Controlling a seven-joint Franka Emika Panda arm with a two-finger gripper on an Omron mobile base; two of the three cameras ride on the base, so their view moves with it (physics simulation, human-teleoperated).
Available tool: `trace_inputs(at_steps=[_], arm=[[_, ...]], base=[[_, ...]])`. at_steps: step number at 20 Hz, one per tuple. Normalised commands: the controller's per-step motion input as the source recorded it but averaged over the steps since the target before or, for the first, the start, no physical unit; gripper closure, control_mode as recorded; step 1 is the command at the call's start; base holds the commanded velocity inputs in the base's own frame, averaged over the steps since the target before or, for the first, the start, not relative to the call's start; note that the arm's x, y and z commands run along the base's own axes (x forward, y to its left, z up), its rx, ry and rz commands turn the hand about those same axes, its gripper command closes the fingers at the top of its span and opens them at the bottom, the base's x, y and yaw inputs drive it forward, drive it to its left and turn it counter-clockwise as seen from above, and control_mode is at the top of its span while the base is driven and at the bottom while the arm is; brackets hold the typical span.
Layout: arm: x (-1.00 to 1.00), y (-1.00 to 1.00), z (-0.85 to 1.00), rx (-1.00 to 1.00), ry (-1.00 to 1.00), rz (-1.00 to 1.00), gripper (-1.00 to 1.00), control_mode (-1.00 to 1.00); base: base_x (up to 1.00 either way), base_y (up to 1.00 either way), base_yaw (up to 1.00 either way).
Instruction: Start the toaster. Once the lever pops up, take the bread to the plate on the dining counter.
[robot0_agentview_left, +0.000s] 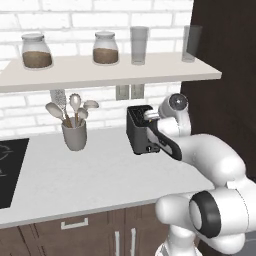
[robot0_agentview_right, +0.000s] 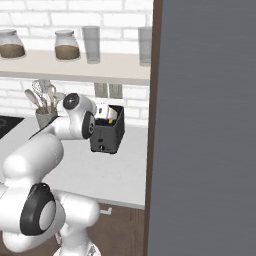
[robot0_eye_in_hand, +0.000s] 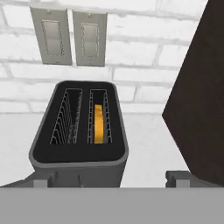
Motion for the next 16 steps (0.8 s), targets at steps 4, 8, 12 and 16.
trace_inputs(at_steps=[4,8,12,16], arm=[[0.0,0.03,0.0,0.11,-0.28,-0.11,-1.0,-1.0],[0.03,0.0,0.04,0.11,-0.06,-0.07,-1.0,-1.0],[0.02,0.02,0.28,0.1,0.02,-0.01,-1.0,-1.0],[0.0,0.04,0.32,0.08,0.11,0.0,-1.0,-1.0]], base=[[0.0,0.0,0.0],[0.0,0.0,0.0],[0.0,0.0,0.0],[0.0,0.0,0.0]])
